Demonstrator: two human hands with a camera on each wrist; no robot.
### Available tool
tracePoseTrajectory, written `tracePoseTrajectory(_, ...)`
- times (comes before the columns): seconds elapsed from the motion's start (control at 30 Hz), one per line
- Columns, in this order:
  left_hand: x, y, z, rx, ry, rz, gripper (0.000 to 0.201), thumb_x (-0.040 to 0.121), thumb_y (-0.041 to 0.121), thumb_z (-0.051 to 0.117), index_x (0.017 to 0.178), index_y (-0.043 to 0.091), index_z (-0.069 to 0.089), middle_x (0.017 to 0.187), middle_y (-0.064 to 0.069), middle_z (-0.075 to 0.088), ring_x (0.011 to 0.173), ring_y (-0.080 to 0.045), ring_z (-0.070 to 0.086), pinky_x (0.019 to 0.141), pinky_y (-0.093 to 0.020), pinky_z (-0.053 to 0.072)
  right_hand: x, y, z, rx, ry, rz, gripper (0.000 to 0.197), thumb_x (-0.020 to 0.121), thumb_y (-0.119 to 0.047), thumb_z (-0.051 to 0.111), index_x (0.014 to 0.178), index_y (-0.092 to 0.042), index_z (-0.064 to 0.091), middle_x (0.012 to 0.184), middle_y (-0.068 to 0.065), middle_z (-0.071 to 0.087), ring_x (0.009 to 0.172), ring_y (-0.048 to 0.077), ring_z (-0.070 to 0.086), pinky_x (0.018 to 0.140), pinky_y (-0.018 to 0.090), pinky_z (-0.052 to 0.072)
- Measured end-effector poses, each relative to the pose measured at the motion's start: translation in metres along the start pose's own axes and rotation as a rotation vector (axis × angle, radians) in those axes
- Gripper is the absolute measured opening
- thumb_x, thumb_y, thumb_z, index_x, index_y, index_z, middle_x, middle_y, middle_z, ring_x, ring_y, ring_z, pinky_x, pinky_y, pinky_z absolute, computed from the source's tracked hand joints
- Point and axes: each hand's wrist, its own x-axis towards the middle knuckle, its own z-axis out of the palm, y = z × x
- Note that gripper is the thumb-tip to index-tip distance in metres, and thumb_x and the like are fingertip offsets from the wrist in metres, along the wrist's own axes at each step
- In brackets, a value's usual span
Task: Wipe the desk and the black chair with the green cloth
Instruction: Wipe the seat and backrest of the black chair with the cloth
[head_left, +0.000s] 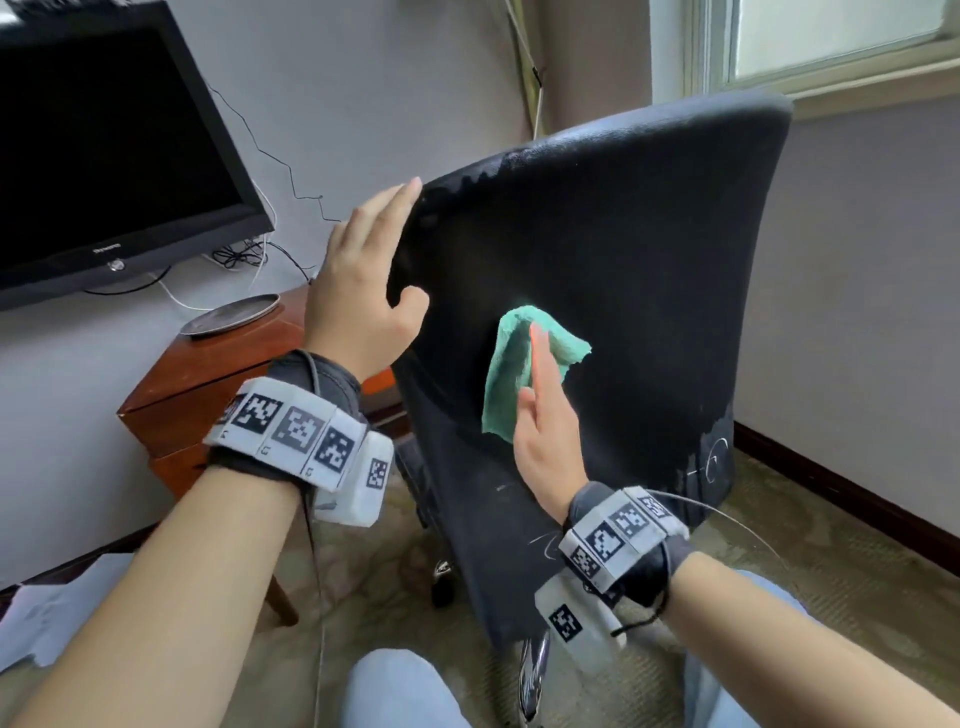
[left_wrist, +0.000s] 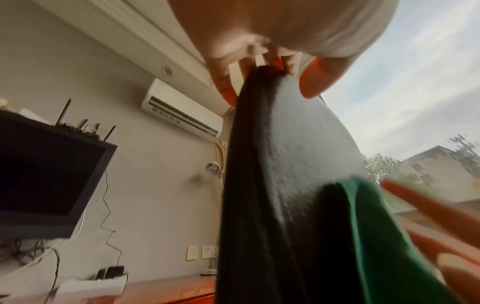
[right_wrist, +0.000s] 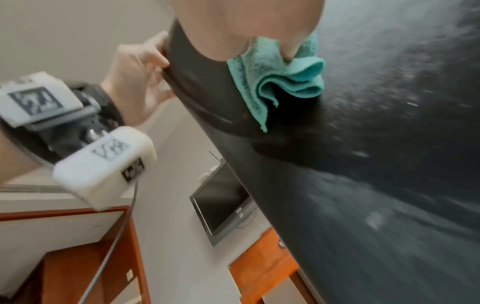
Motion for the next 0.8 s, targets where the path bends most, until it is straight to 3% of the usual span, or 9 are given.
tracePoseTrajectory(0.07, 0.001, -0.004, -0.01, 0.011, -0.092, 0.021, 0.079, 0.07, 0.013, 0.043, 0.147, 0.021, 0.03, 0.148, 0.0, 0.036, 0.13, -0.02, 0.037, 0.106, -0.023, 0.026, 0.016, -0.019, 0.0, -0.016, 0.019, -0.113, 0.071, 0.089, -0.005, 0.033, 0.139, -0.052, 0.013, 0.138, -0.014, 0.037, 0.122, -0.001, 0.041, 0.105, 0.015, 0.032)
tracePoseTrajectory(0.13, 0.003, -0.006, -0.017, 0.026, -0.153, 0.023, 0.082, 0.069, 0.015, 0.041, 0.148, 0.028, 0.026, 0.15, 0.007, 0.033, 0.127, -0.02, 0.041, 0.102, -0.034, 0.037, 0.032, -0.031, -0.001, -0.063, 0.066, -0.233, 0.065, 0.091, -0.004, 0.038, 0.143, -0.038, 0.015, 0.122, -0.016, 0.039, 0.111, -0.012, 0.041, 0.094, 0.003, 0.03)
tracePoseTrajectory(0.23, 0.005, -0.009, -0.027, 0.026, -0.22, 0.029, 0.083, 0.068, 0.014, 0.04, 0.148, 0.033, 0.025, 0.15, 0.013, 0.031, 0.107, -0.027, 0.052, 0.092, -0.04, 0.045, 0.048, -0.032, 0.0, -0.278, 0.145, -0.363, 0.062, 0.09, -0.011, 0.05, 0.147, -0.018, 0.027, 0.126, -0.008, 0.045, 0.106, 0.002, 0.036, 0.097, 0.004, 0.026)
tracePoseTrajectory(0.3, 0.008, -0.011, -0.032, 0.023, -0.251, 0.053, 0.085, 0.067, 0.013, 0.039, 0.148, 0.033, 0.024, 0.15, 0.014, 0.031, 0.112, -0.025, 0.05, 0.095, -0.039, 0.044, 0.054, -0.023, 0.0, -0.473, 0.225, -0.444, 0.06, 0.089, -0.02, 0.053, 0.145, -0.019, 0.033, 0.14, 0.0, 0.041, 0.111, 0.011, 0.033, 0.104, 0.012, 0.022)
tracePoseTrajectory(0.37, 0.011, -0.013, -0.035, 0.019, -0.281, 0.073, 0.087, 0.066, 0.012, 0.037, 0.149, 0.034, 0.023, 0.151, 0.015, 0.029, 0.126, -0.018, 0.043, 0.098, -0.036, 0.042, 0.06, -0.016, -0.002, -0.639, 0.287, -0.502, 0.059, 0.087, -0.03, 0.053, 0.141, -0.025, 0.032, 0.14, 0.001, 0.032, 0.115, 0.019, 0.032, 0.105, 0.03, 0.027)
tracePoseTrajectory(0.43, 0.013, -0.017, -0.035, 0.011, -0.3, 0.089, 0.088, 0.065, 0.012, 0.037, 0.149, 0.035, 0.022, 0.152, 0.016, 0.027, 0.129, -0.017, 0.04, 0.099, -0.032, 0.039, 0.067, -0.015, -0.001, -0.718, 0.312, -0.53, 0.06, 0.086, -0.036, 0.053, 0.139, -0.028, 0.029, 0.139, 0.001, 0.022, 0.12, 0.022, 0.028, 0.106, 0.034, 0.023)
tracePoseTrajectory(0.57, 0.011, -0.018, -0.033, -0.02, -0.301, 0.094, 0.09, 0.064, 0.013, 0.04, 0.149, 0.034, 0.02, 0.152, 0.016, 0.025, 0.127, -0.014, 0.041, 0.092, -0.03, 0.042, 0.071, -0.021, 0.015, -0.774, 0.39, -0.557, 0.058, 0.087, -0.036, 0.051, 0.139, -0.027, 0.026, 0.143, 0.006, 0.017, 0.123, 0.025, 0.027, 0.105, 0.034, 0.019)
tracePoseTrajectory(0.7, 0.01, -0.015, -0.03, -0.009, -0.305, 0.091, 0.09, 0.065, 0.014, 0.043, 0.15, 0.033, 0.019, 0.153, 0.015, 0.024, 0.099, -0.008, 0.049, 0.08, -0.029, 0.044, 0.066, -0.025, 0.044, -0.654, 0.469, -0.456, 0.053, 0.09, -0.027, 0.042, 0.141, -0.025, 0.026, 0.149, 0.016, 0.028, 0.124, 0.025, 0.031, 0.103, 0.036, 0.022)
tracePoseTrajectory(0.8, 0.011, -0.017, -0.031, -0.006, -0.3, 0.09, 0.09, 0.063, 0.015, 0.042, 0.149, 0.033, 0.02, 0.153, 0.016, 0.024, 0.126, -0.015, 0.043, 0.091, -0.039, 0.047, 0.05, -0.021, 0.068, -0.576, 0.494, -0.322, 0.053, 0.091, -0.028, 0.038, 0.142, -0.024, 0.024, 0.149, 0.019, 0.031, 0.112, 0.021, 0.036, 0.094, 0.034, 0.026)
